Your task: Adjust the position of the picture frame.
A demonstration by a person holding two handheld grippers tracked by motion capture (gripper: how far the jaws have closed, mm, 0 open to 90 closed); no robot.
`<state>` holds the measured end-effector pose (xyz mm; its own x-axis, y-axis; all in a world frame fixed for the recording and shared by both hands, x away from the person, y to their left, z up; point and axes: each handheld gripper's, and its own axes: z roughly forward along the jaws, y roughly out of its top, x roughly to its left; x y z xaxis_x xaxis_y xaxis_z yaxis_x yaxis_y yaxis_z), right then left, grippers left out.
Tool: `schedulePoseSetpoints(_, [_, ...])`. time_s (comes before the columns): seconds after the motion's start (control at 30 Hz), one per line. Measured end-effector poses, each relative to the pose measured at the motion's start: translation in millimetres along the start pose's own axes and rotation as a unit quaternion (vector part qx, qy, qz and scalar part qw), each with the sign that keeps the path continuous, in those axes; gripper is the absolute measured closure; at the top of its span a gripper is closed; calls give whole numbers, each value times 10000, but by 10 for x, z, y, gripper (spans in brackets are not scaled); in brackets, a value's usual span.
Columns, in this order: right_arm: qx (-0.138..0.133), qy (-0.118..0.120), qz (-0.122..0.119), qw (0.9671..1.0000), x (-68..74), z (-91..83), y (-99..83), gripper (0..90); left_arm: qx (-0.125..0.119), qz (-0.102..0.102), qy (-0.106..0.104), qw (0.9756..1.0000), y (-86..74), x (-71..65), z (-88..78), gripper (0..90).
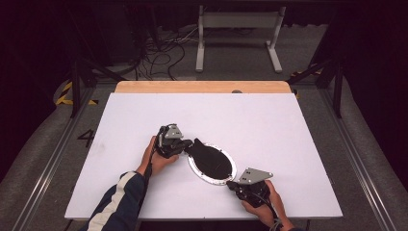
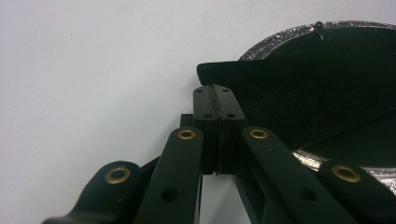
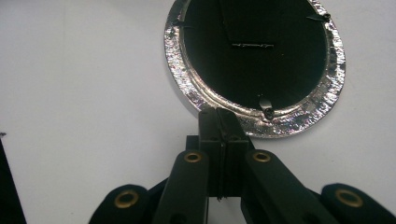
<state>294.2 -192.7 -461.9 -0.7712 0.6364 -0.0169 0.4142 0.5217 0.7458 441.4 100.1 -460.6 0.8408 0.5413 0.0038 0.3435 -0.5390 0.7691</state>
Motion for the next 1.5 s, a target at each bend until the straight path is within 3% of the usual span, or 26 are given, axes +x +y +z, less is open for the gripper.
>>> schedulePoseSetpoints(0.1, [-11,-24,34,10000,8,3,0,900,57,108,78,9999,14,-19,12,899])
schedulePoseSetpoints(0.33, [-24,-187,-25,9998,37,24,12,900,94,100,25,9999,9,-24,34,899])
schedulePoseSetpoints(0.6, [-31,-182,-38,9998,24,20,9,900,108,-27,-41,9999,-13,-33,11,900])
schedulePoseSetpoints(0.67, [-22,-246,-34,9997,9,14,8,900,141,34,-37,9999,-20,-32,-2,900])
schedulePoseSetpoints(0.83, [2,-382,113,9992,-71,-3,3,900,147,-112,-98,9998,-56,-33,-22,900])
schedulePoseSetpoints(0.9, [-11,-480,298,9984,-169,-14,-5,900,112,-279,-146,9994,-86,-35,-47,900])
schedulePoseSetpoints(0.93, [-7,-563,324,9979,-191,-11,-4,900,104,-259,-130,9995,-96,-39,-56,900])
schedulePoseSetpoints(1.03, [-35,-422,462,9980,-271,-5,1,900,100,-226,-62,9997,-121,-65,-82,900])
schedulePoseSetpoints(1.17, [15,-464,365,9983,-281,13,30,900,92,-227,-34,9997,-165,-75,-130,900])
schedulePoseSetpoints(1.3, [10,-425,434,9982,-340,42,56,900,83,-395,-64,9992,-212,-71,-177,900])
schedulePoseSetpoints(1.5, [-3,-453,506,9977,-460,114,120,900,200,-422,1,9989,-251,-57,-218,900])
